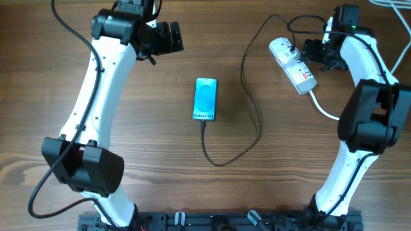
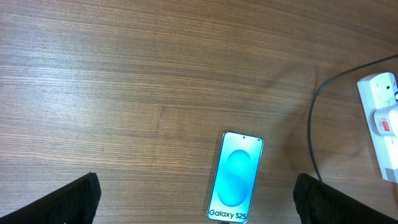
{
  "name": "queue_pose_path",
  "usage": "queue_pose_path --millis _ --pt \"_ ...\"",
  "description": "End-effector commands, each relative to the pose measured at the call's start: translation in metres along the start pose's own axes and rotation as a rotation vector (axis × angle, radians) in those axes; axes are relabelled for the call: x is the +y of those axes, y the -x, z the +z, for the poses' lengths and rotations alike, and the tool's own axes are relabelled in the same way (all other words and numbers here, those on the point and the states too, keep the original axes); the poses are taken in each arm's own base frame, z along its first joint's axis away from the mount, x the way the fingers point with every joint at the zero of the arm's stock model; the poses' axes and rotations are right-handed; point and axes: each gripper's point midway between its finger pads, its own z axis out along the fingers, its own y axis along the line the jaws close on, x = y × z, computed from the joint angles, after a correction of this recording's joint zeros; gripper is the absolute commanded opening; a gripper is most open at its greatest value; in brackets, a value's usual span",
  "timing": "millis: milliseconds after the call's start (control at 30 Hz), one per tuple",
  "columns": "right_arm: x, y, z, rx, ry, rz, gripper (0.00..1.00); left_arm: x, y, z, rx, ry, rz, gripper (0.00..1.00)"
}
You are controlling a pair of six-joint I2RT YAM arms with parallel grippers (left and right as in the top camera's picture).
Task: Plug charger to phone and switch on socket
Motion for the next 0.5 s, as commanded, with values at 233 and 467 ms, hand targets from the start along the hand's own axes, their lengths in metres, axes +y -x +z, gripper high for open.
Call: queue_pose_path --millis 233,467 --pt "0.007 -0.017 0.030 0.066 0.039 0.034 1.00 0.005 0.000 0.003 0.001 0.020 -0.015 1.00" --pt "0.019 -0.025 0.036 0.102 0.112 0.043 1.00 0.005 0.000 0.003 0.001 0.020 -0.015 1.00"
